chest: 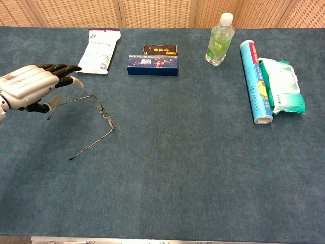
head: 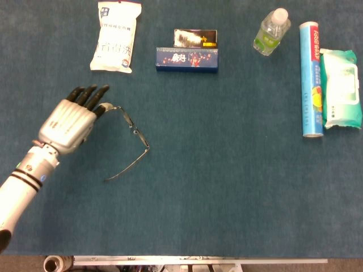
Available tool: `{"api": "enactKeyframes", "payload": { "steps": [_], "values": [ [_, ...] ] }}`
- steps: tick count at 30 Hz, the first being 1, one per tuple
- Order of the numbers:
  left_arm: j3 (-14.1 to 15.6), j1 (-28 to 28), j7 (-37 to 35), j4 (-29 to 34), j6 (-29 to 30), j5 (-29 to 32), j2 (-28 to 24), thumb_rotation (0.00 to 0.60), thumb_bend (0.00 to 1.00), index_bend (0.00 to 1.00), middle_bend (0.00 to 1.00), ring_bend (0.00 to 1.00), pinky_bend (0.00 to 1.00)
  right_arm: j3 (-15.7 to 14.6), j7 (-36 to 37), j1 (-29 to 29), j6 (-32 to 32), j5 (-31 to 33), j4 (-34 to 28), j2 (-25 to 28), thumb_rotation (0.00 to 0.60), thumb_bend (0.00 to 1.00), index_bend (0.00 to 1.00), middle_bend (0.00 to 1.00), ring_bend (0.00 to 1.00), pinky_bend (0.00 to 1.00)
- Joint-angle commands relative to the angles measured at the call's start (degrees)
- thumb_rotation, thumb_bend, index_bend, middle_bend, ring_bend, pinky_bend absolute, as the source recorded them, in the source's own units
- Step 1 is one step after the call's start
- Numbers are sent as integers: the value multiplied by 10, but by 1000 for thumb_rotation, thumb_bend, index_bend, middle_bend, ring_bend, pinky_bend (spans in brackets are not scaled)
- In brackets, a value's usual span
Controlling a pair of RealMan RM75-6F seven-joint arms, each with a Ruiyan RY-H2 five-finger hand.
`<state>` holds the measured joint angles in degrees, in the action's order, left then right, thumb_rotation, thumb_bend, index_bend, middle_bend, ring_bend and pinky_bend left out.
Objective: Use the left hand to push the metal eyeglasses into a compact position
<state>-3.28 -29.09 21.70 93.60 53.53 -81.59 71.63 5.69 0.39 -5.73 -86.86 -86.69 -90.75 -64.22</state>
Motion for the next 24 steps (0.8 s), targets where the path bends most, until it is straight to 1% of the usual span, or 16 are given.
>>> {"api": "enactKeyframes", "payload": {
  "steps": [1, 4, 6, 13, 24],
  "values": [
    [-2, -9, 3, 4, -8, 2, -1, 600, 873, 201, 0, 0, 120, 0, 0, 0, 0, 0, 0, 0, 600, 281, 430, 351, 170, 390],
    [2, -32, 37, -4, -32, -5, 4, 600, 973, 201, 9, 6, 140, 2, 2, 1, -1, 2, -1, 1, 600, 281, 430, 351, 170, 390],
    [6, -43, 57, -6, -43, -4, 7, 600, 999, 201, 30, 19, 156, 2, 3, 1, -2, 2, -1, 2, 600, 281, 430, 351, 169, 390],
    [18, -68, 138, -8, -63, 6, 23, 600, 1000, 202, 57, 44, 189, 3, 8, 2, -3, 3, -3, 6, 600, 280, 430, 351, 170, 390],
    [21, -94, 196, 2, -74, 48, 41, 600, 1000, 202, 60, 46, 190, 5, 16, 3, -5, 6, -4, 11, 600, 280, 430, 351, 170, 390]
  ]
}}
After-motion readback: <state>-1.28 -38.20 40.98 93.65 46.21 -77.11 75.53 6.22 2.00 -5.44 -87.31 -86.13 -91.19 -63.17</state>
